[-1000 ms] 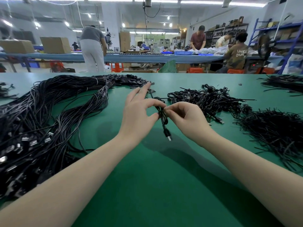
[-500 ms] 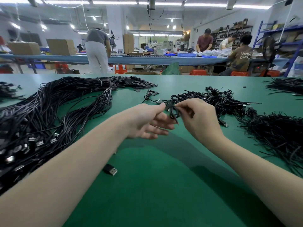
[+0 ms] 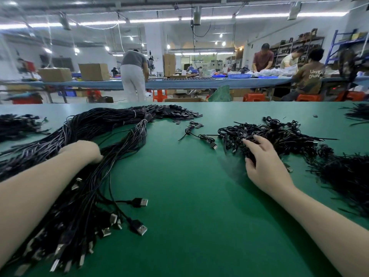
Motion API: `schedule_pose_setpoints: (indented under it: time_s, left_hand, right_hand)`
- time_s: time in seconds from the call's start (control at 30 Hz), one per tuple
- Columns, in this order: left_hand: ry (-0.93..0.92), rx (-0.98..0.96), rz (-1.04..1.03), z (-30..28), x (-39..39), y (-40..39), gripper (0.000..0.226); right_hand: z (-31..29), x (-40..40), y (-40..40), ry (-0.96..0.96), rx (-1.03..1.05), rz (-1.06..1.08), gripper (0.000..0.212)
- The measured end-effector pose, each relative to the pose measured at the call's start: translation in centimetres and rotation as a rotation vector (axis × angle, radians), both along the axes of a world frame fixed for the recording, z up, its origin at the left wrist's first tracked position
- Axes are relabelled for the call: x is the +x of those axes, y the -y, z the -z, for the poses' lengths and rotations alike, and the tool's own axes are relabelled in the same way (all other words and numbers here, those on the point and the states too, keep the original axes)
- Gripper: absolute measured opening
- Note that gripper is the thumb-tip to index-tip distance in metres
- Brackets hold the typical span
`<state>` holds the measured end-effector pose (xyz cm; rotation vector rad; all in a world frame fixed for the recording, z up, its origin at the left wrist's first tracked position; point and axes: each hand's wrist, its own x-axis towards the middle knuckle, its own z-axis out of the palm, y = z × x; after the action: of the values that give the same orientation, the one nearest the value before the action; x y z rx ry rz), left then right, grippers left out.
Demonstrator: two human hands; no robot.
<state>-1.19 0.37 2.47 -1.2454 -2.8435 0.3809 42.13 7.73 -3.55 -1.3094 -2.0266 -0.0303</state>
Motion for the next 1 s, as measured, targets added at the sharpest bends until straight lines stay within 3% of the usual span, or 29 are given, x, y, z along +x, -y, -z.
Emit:
schedule_pose_setpoints:
  time_s: [0.17,0.3,0.4,0.43,0.57,0.67,0.73,0.87,1.0]
  left_hand:
    - [0.108,0.267,-0.05,-0.6,-3.1,0.7,0.038]
    - [0.356,0.525,-0.085,-0.7,-2.8,0.9,0.037]
    - [0.733,0.898,-0.105,-1.0,-2.4,0.1,0.03]
    - [0.784,1.011,-0.104,-1.7,-2.1,-0.3,0.033]
    - [0.537,1.345,0.074,-6.0,0.5,-0.4,0.033]
    - [0.428,1.277,0.126,-7.4,1.7,-0.3,0.034]
    - [0.341,1.4,0.112,-7.7,1.5,-0.3,0.034]
    - [0.384,1.702,0.074,-8.6,1.4,-0.5,0.023]
    - [0.477,1.457,0.237,-11.3,3.3,-0.9,0.033]
  right_hand:
    - [0.0,0.2,0.0,-0.02,0.004,-0.009,0.046]
    - [0.1,0.2,0.2,-0.012,-0.007,-0.002,0.043]
    - [0.2,0.3,0.3,-0.03,-0.015,0.013,0.04]
    - [0.2,0.3,0.3,-0.035,-0.021,0.019,0.039]
    - [0.3,0.3,0.4,-0.044,-0.022,0.025,0.037]
    - [0.2,0.3,0.3,-0.053,-0.022,0.031,0.036]
    - [0.3,0.3,0.2,-0.048,-0.013,0.032,0.036]
    - [0.3,0.3,0.1,-0.055,-0.004,0.031,0.035]
    - [0.1,0.2,0.2,-0.033,0.0,0.045,0.035]
